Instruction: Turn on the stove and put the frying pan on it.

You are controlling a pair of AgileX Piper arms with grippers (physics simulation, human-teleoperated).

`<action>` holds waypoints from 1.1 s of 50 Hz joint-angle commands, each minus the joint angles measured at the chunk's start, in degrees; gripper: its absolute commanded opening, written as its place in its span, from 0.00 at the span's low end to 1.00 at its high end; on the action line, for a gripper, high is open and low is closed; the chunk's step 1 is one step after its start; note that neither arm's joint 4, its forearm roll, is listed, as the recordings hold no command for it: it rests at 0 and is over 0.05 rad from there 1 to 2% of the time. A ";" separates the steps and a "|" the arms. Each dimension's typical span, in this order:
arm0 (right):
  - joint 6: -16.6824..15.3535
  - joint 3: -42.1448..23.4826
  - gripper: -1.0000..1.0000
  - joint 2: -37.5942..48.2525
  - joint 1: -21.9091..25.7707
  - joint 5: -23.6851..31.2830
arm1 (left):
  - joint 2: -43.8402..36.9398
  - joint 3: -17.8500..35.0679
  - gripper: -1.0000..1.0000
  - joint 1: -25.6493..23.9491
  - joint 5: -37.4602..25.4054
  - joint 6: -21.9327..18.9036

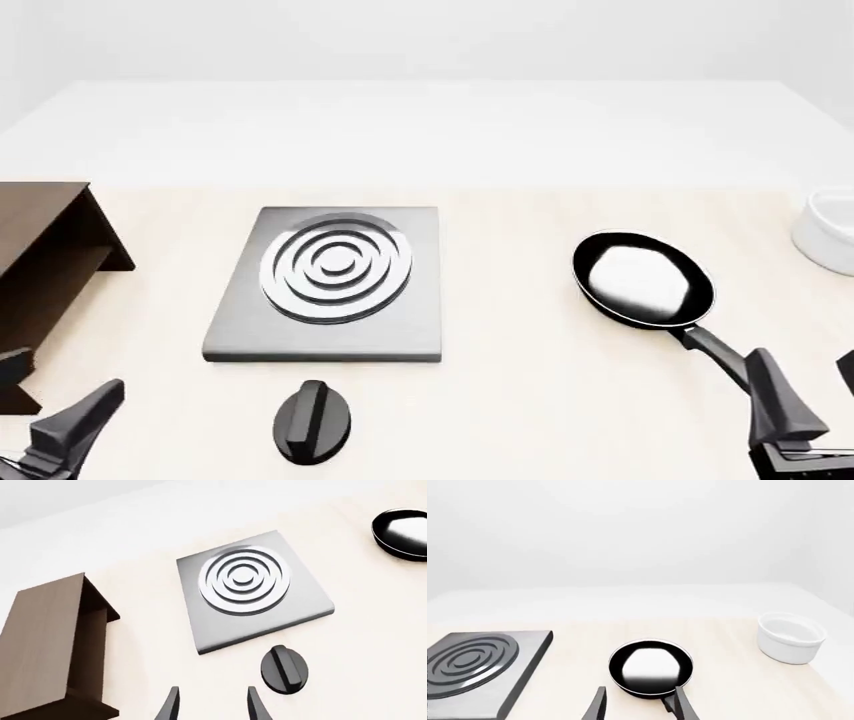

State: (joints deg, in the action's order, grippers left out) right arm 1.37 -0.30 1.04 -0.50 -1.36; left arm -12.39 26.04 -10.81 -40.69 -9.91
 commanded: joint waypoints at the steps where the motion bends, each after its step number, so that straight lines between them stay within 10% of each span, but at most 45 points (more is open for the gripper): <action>1: 0.69 -0.11 1.00 -0.92 -0.17 0.41 | -8.53 -0.40 1.00 -7.11 -1.11 4.93; 55: -0.13 0.01 1.00 -0.49 -0.41 0.59 | -19.88 -13.93 1.00 -17.72 14.99 3.68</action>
State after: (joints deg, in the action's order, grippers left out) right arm 1.41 -0.30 0.28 -0.90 -0.72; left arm -28.56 13.78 -26.57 -30.29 -6.12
